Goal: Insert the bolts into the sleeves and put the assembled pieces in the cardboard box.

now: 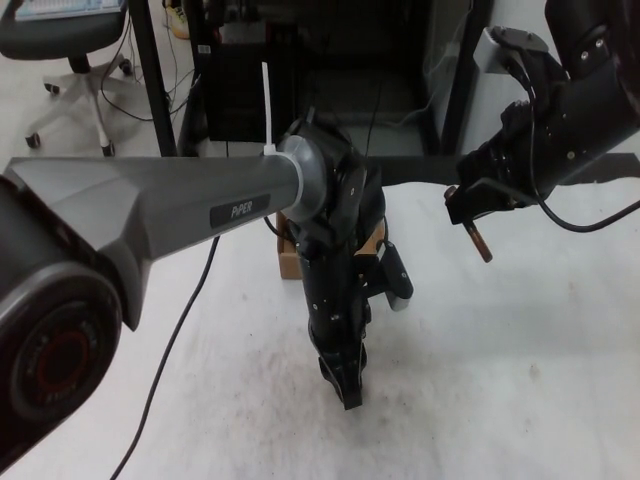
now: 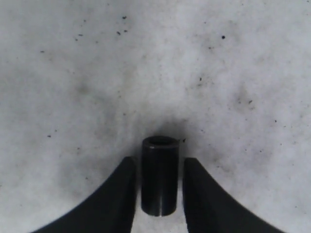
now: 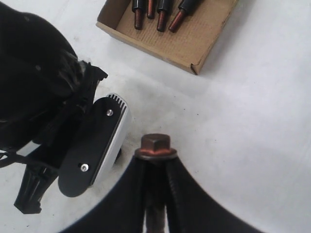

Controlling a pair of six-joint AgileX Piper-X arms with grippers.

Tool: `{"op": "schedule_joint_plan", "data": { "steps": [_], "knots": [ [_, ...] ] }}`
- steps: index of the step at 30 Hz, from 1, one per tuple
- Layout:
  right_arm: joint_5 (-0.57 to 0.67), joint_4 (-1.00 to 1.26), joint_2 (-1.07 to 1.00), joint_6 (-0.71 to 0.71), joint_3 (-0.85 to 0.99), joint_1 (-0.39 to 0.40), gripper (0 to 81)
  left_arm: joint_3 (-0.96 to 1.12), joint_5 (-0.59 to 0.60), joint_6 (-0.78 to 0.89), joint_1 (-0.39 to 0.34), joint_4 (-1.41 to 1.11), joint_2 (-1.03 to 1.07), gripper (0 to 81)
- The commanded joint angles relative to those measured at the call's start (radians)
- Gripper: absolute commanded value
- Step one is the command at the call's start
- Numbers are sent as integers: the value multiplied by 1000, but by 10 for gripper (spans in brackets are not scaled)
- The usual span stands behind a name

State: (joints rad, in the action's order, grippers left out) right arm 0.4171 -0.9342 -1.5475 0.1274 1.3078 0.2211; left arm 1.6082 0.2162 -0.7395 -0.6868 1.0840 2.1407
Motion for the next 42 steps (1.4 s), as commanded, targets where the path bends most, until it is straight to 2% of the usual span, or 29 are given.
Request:
{"op": "schedule_joint_plan", "data": {
  "steps": [1,15,19,34,36,38,42],
  "knots": [
    [12,-4,14,-6,-1,-3,8,-2,12,0,3,5,-19,313],
    [12,-4,14,-4,-1,-3,8,-11,31,0,0,-6,-12,313],
    [12,-4,14,-4,-1,-3,8,-29,-25,0,0,-24,-12,313],
    [12,-4,14,-4,-1,-3,8,-34,-51,60,0,-94,-12,310],
    [12,-4,14,-4,-1,-3,8,-34,-51,60,0,-90,-12,283],
    [12,-4,14,-4,-1,-3,8,-34,-51,60,0,-83,-12,208],
    [12,-4,14,-4,-1,-3,8,-34,-51,35,0,-68,-12,1]
  ]
}}
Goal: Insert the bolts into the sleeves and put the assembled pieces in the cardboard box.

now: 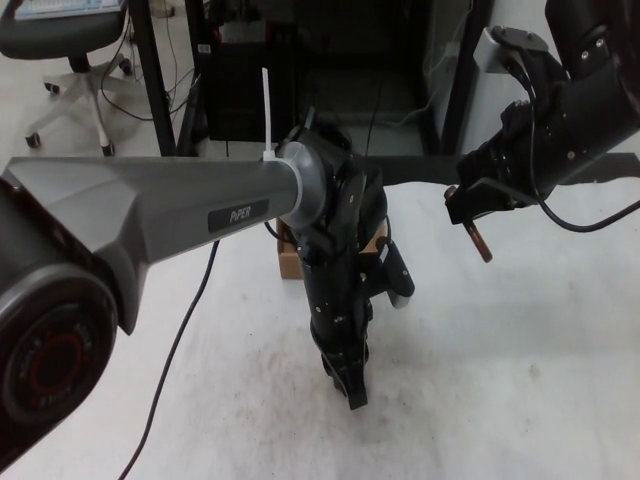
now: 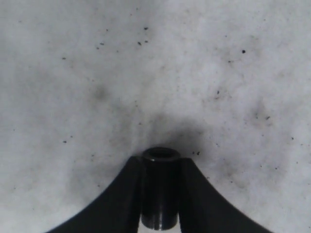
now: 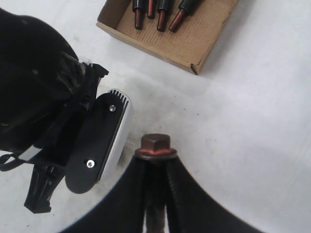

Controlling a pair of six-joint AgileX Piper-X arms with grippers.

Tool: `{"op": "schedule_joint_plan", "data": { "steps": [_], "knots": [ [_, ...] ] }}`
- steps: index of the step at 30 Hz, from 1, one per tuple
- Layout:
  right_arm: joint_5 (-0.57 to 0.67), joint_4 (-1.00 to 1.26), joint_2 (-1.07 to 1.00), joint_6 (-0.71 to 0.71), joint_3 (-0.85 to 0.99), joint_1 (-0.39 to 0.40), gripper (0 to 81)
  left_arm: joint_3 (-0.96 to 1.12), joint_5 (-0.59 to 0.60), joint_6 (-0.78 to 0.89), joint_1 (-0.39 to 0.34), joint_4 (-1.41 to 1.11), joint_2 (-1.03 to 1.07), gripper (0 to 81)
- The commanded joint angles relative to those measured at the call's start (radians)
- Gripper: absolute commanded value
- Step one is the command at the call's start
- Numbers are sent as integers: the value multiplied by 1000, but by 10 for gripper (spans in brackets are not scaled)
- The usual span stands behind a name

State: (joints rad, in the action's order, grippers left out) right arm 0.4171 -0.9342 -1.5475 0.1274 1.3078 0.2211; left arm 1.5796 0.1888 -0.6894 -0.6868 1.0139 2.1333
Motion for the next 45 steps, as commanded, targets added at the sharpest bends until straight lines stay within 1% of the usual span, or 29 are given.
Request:
{"op": "schedule_joint_plan", "data": {
  "steps": [1,7,10,11,14,15,16,18,22,25,28,29,31,33,34,36,39,41,43,45],
  "knots": [
    [12,-4,14,-4,-1,-3,8,-6,-23,-25,0,10,-5,0],
    [12,-4,14,-4,-1,-3,8,-6,-23,-26,0,18,-5,0],
    [12,-4,14,-4,-1,-3,8,-6,-55,16,0,18,-5,0],
    [12,-4,14,-4,-1,-3,8,-6,-79,38,0,15,-8,2],
    [5,-6,14,-31,-1,-5,8,-6,-295,208,0,-59,-28,2],
    [5,-3,14,-57,-1,-7,8,-6,-341,251,4,-84,-42,2],
    [5,1,14,-78,-1,-11,8,-6,-352,310,9,-124,-61,2],
    [5,14,14,-104,-1,-15,8,-6,-339,395,19,-181,-102,2],
    [9,77,30,-116,-1,-15,8,-6,-261,529,39,-256,-214,2],
    [14,173,62,-170,-1,-13,8,-28,-226,570,56,-294,-315,2],
    [66,310,94,-268,-1,-21,8,-129,-199,570,80,-376,-433,2],
    [97,370,102,-313,-1,-23,8,-178,-176,583,93,-405,-482,2],
    [151,500,121,-407,-1,-23,8,-283,-92,633,121,-472,-580,2],
    [199,612,135,-476,-1,-23,8,-422,34,713,158,-590,-700,2],
    [241,671,141,-505,-1,-20,8,-497,88,748,178,-676,-764,2],
    [328,762,147,-539,-1,-8,8,-630,243,829,212,-866,-891,2],
    [431,847,151,-547,-1,22,8,-816,429,993,268,-1232,-1035,2],
    [465,864,151,-547,-1,53,8,-894,535,1045,290,-1409,-1101,2],
    [479,865,151,-547,-1,90,8,-950,629,1048,306,-1517,-1137,2],
    [480,865,151,-534,-1,140,8,-977,681,1048,316,-1539,-1150,2]
  ]
}}
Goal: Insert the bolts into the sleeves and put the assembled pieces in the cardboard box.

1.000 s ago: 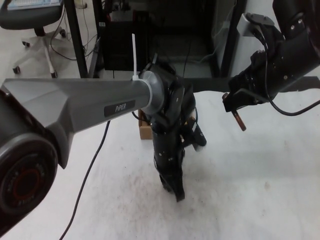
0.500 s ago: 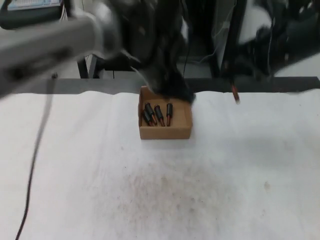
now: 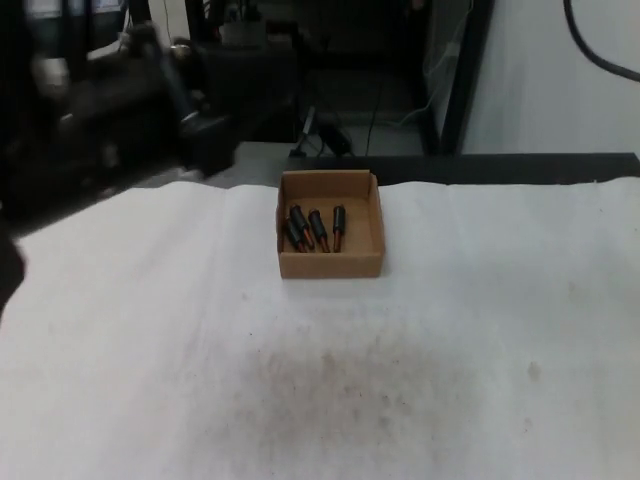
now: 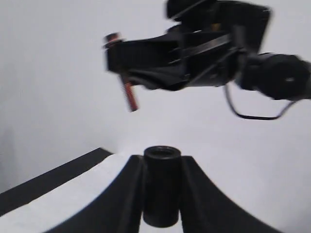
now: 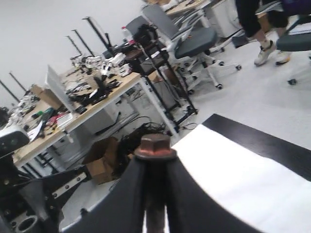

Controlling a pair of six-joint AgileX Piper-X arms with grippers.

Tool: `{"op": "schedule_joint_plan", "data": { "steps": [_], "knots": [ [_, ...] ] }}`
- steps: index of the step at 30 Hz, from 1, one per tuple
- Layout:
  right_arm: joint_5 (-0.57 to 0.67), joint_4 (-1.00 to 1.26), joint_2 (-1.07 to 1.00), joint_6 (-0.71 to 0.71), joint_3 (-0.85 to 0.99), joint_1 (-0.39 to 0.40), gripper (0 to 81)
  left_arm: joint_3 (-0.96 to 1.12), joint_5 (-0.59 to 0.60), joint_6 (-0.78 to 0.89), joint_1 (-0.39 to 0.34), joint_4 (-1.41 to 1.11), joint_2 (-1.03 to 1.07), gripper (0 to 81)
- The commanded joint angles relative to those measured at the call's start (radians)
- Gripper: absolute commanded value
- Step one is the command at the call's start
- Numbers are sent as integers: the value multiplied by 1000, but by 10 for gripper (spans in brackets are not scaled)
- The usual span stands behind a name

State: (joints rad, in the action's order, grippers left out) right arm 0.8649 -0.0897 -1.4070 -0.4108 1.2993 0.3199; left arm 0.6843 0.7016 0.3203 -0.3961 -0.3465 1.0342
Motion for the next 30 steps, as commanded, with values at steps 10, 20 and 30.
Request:
{"op": "schedule_joint_plan", "data": {
  "steps": [10,20,30],
  "knots": [
    [-30,298,10,119,8,263,8,-93,159,-180,35,-65,-41,2],
    [-53,378,10,152,8,276,8,-93,4,-125,35,-135,-41,2],
    [-134,352,10,206,5,284,8,-93,-58,-21,35,-276,-41,2]
  ]
}}
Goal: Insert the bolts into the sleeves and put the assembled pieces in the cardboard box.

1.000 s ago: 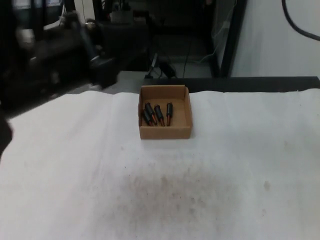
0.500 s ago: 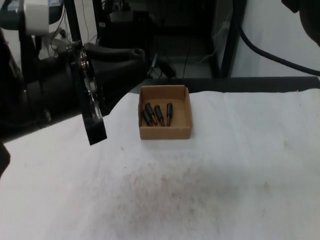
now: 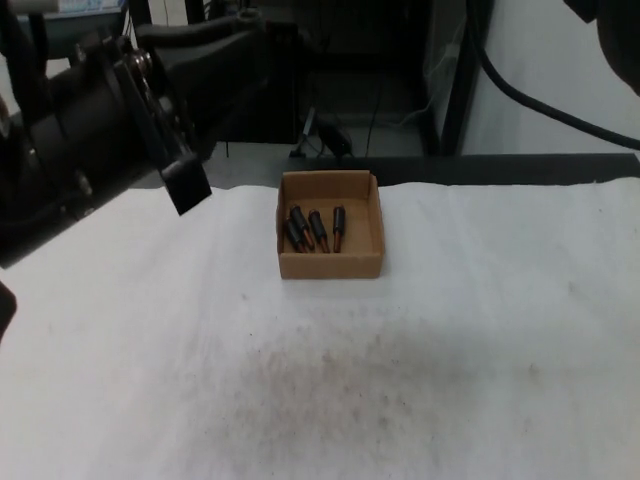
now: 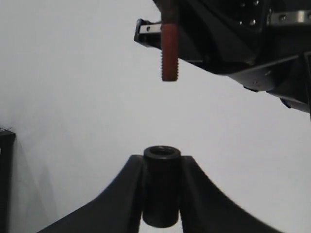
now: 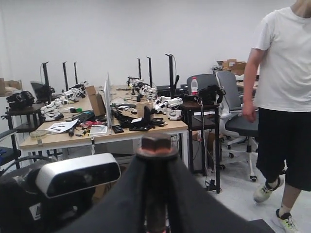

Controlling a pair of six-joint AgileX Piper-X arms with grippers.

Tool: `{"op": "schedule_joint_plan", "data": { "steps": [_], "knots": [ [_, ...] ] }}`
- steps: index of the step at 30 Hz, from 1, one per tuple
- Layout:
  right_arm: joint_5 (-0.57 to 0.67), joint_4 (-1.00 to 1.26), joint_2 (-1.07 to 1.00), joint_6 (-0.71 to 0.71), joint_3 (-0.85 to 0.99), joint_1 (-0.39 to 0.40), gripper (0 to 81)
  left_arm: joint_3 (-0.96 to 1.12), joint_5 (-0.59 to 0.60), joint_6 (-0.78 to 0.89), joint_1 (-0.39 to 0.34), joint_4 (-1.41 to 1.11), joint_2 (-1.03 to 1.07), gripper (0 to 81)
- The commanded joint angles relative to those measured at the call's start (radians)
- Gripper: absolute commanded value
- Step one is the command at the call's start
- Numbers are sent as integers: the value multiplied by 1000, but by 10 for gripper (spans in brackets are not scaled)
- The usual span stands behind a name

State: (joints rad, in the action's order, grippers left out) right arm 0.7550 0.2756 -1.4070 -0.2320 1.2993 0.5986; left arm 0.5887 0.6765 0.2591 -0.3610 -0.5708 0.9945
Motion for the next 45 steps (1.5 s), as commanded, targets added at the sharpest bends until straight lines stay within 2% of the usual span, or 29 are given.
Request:
{"op": "schedule_joint_plan", "data": {
  "steps": [1,5,10,19,31,38,45],
  "knots": [
    [-24,-20,10,41,5,9,8,3,-32,40,0,-52,-2,2],
    [-24,-63,10,97,5,27,8,3,-32,40,0,-52,-2,2],
    [-77,-70,10,98,5,46,8,3,-32,40,0,-52,-2,2],
    [-77,-84,10,122,5,66,8,3,-32,40,0,-52,-2,2],
    [-77,-144,10,122,1,67,8,3,-64,53,0,-54,-2,2],
    [-77,-135,10,132,-30,67,8,3,-66,93,0,-144,-2,2],
    [-77,-105,10,132,-30,67,8,5,-5,93,-8,-159,3,2]
  ]
}}
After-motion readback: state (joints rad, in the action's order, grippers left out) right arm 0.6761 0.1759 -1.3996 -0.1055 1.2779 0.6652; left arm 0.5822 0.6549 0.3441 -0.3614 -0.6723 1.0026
